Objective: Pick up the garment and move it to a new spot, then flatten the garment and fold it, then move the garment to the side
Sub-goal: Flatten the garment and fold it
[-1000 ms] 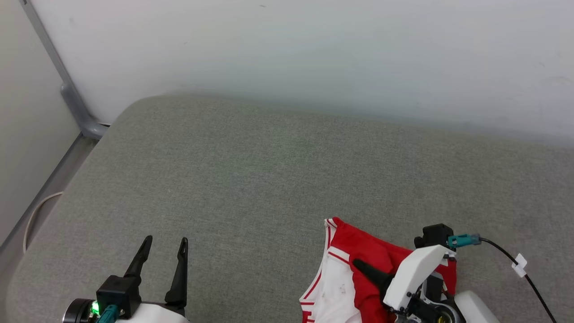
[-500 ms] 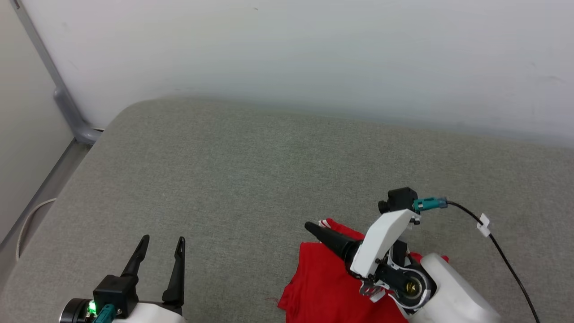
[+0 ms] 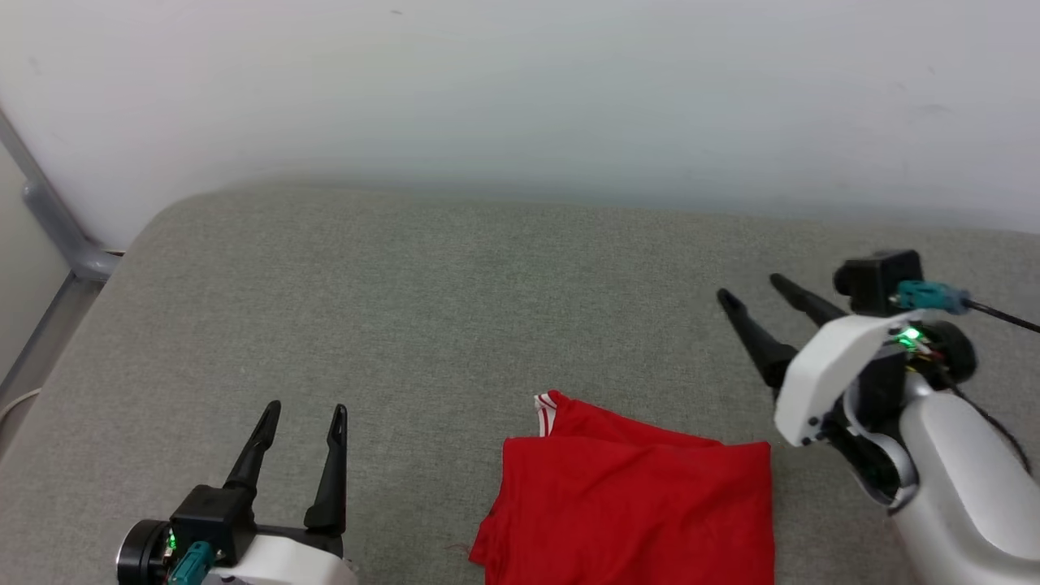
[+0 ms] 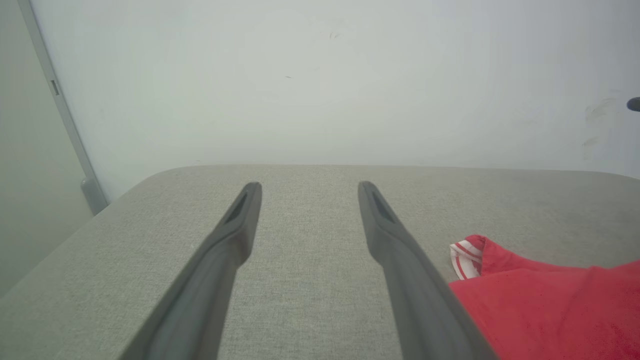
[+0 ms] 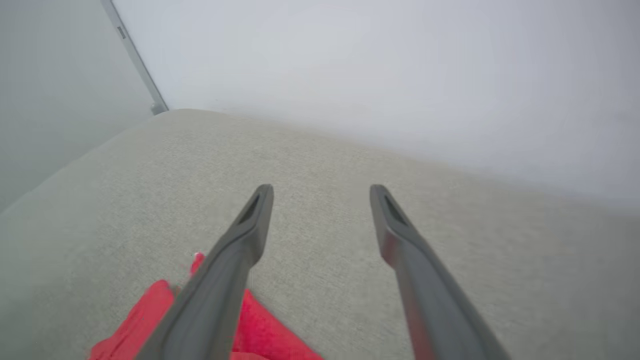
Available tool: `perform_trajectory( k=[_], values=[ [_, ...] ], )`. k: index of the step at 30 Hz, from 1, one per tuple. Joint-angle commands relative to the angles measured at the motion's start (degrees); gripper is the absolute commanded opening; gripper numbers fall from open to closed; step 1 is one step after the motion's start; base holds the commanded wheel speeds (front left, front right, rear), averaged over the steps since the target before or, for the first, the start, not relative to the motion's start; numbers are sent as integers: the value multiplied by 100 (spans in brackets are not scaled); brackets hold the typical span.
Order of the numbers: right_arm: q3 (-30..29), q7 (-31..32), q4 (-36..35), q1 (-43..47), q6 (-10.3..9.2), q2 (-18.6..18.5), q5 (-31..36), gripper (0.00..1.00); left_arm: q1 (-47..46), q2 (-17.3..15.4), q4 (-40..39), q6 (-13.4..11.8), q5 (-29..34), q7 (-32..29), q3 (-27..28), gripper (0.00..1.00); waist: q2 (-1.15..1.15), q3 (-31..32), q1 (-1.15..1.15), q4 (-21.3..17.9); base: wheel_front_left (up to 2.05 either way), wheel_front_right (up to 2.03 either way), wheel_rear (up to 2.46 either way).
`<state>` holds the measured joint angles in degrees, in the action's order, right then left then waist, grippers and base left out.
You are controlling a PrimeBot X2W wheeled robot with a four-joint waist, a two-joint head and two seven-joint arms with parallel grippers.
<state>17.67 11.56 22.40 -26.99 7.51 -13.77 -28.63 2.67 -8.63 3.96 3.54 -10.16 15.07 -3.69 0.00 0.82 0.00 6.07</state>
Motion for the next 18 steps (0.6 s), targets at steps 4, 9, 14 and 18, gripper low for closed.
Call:
perform_trajectory(
  k=[4,9,14,18],
  values=[
    [-451,-236,-725,550,-5,-433,766,100,-124,62,-146,81,27,13,-34,100,0,-129,0,-123,0,0,0],
    [-1268,-627,-1610,1324,-5,-619,1246,100,-217,129,-357,177,73,13,-54,100,0,-293,0,-210,0,0,0],
    [-1975,-1415,-2329,2321,-5,-137,1461,100,-265,264,-505,266,143,13,-48,100,0,-397,0,-314,0,0,0],
    [-2141,-1791,-2368,2692,-5,288,1550,100,-208,291,-475,302,224,13,-64,100,0,-403,0,-370,0,0,0]
  ],
)
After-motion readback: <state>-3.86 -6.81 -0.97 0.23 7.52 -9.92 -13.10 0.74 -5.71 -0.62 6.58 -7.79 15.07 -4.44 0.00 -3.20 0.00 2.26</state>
